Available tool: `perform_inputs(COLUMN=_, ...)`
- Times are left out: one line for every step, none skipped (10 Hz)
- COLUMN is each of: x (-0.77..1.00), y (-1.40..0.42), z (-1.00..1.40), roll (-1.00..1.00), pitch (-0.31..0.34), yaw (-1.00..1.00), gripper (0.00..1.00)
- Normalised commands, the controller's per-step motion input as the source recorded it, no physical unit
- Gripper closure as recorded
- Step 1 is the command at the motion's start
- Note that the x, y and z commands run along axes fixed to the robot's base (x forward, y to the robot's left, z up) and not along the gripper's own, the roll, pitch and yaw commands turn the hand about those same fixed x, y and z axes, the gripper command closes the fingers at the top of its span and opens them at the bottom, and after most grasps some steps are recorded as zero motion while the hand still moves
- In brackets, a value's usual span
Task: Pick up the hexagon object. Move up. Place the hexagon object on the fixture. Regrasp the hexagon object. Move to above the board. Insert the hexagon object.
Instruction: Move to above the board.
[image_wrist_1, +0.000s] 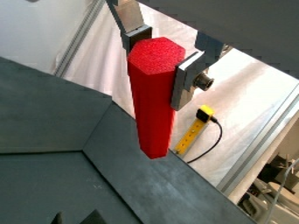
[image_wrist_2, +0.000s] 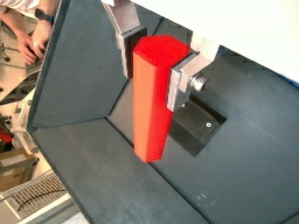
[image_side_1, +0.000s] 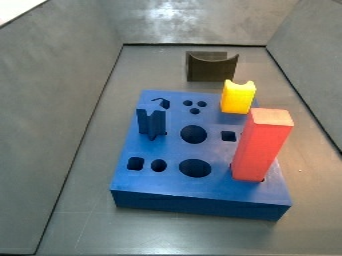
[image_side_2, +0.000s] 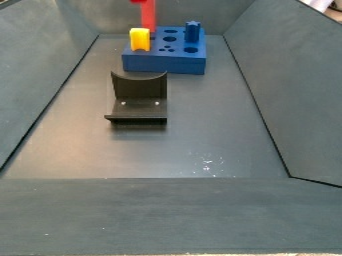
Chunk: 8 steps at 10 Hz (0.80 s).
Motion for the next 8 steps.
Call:
perform_inputs(x=0.01, y=-0.02, z=0.64, roll=-0.04, pitch=0.076, yaw=0.08, gripper=1.0)
perform_inputs(x=0.01, y=-0.02, z=0.52, roll=-0.04, pitch=0.082, yaw=0.07, gripper=1.0)
perform_inputs(x=0.01, y=-0.02, z=0.35, roll=-0.04, pitch=0.085, yaw=0.07, gripper=1.0)
perform_inputs(x=0.01, y=-0.01, z=0.22, roll=-0.05, pitch=0.09, yaw=0.07, gripper=1.0)
perform_inputs(x=-0.73, y=-1.0, z=-0.06, roll=-1.0, pitch=0.002, yaw=-0.05, gripper=1.0)
perform_inputs(x=-0.73, y=-1.0, z=-0.09, roll=-1.0, pitch=-0.001, yaw=-0.05, gripper=1.0)
perform_inputs(x=-0.8, y=-1.0, z=-0.08, roll=-1.0, pitch=-0.024, yaw=-0.05, gripper=1.0)
perform_inputs(x=-0.85, y=-1.0, z=-0.11, roll=-1.0, pitch=-0.034, yaw=-0.04, gripper=1.0)
